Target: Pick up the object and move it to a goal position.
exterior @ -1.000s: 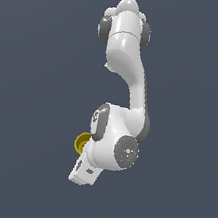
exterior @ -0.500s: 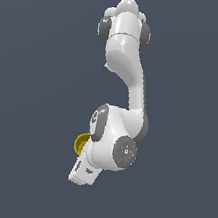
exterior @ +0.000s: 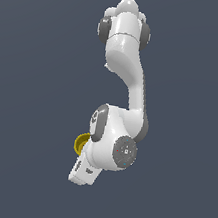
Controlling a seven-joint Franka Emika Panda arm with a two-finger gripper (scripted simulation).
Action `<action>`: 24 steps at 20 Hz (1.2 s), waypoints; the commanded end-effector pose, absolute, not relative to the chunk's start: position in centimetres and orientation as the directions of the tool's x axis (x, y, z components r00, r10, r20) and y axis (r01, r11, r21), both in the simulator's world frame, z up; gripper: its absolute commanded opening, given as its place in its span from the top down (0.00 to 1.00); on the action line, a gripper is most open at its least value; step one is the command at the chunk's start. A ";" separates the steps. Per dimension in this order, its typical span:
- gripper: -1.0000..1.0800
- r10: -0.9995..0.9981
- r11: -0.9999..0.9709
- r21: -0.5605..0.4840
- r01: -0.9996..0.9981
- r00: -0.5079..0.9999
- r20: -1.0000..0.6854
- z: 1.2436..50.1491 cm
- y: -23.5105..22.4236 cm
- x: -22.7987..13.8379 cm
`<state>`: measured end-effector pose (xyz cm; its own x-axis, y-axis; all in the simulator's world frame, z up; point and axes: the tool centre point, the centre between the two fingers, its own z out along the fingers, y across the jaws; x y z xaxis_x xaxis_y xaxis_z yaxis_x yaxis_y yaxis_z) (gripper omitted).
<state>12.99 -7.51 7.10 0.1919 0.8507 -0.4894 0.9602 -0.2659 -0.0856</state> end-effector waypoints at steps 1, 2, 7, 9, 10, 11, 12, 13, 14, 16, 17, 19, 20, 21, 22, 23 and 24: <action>1.00 0.851 -0.266 -0.085 0.960 0.192 -0.490 7.1 -7.5 13.0; 1.00 0.851 -0.266 -0.085 0.960 0.192 -0.490 7.2 -7.5 13.0; 1.00 0.851 -0.266 -0.085 0.960 0.192 -0.490 7.8 -7.7 12.7; 1.00 0.851 -0.266 -0.085 0.960 0.192 -0.490 8.3 -7.9 12.6; 1.00 0.851 -0.266 -0.085 0.960 0.192 -0.490 8.6 -8.0 12.5; 1.00 0.851 -0.266 -0.085 0.960 0.192 -0.490 8.9 -8.1 12.4; 1.00 0.851 -0.266 -0.085 0.960 0.192 -0.490 9.3 -8.2 12.3; 1.00 0.851 -0.266 -0.085 0.960 0.192 -0.490 9.7 -8.3 12.1; 1.00 0.851 -0.266 -0.085 0.960 0.192 -0.490 10.1 -8.4 12.0; 1.00 0.851 -0.266 -0.085 0.960 0.192 -0.490 11.2 -8.8 11.6; 1.00 0.851 -0.266 -0.085 0.960 0.192 -0.490 11.8 -8.9 11.4; 1.00 0.851 -0.266 -0.085 0.960 0.192 -0.490 13.3 -9.4 10.9; 1.00 0.851 -0.266 -0.085 0.960 0.192 -0.490 14.1 -9.6 10.7; 1.00 0.851 -0.266 -0.085 0.960 0.192 -0.490 15.0 -9.9 10.4; 1.00 0.851 -0.266 -0.085 0.960 0.192 -0.490 15.9 -10.2 10.1; 1.00 0.851 -0.266 -0.085 0.960 0.192 -0.490 16.8 -10.5 9.8; 1.00 0.851 -0.266 -0.085 0.960 0.192 -0.490 17.8 -10.7 9.5</action>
<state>9.90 -10.29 16.15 0.1900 0.8508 -0.4899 0.9599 -0.2657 -0.0891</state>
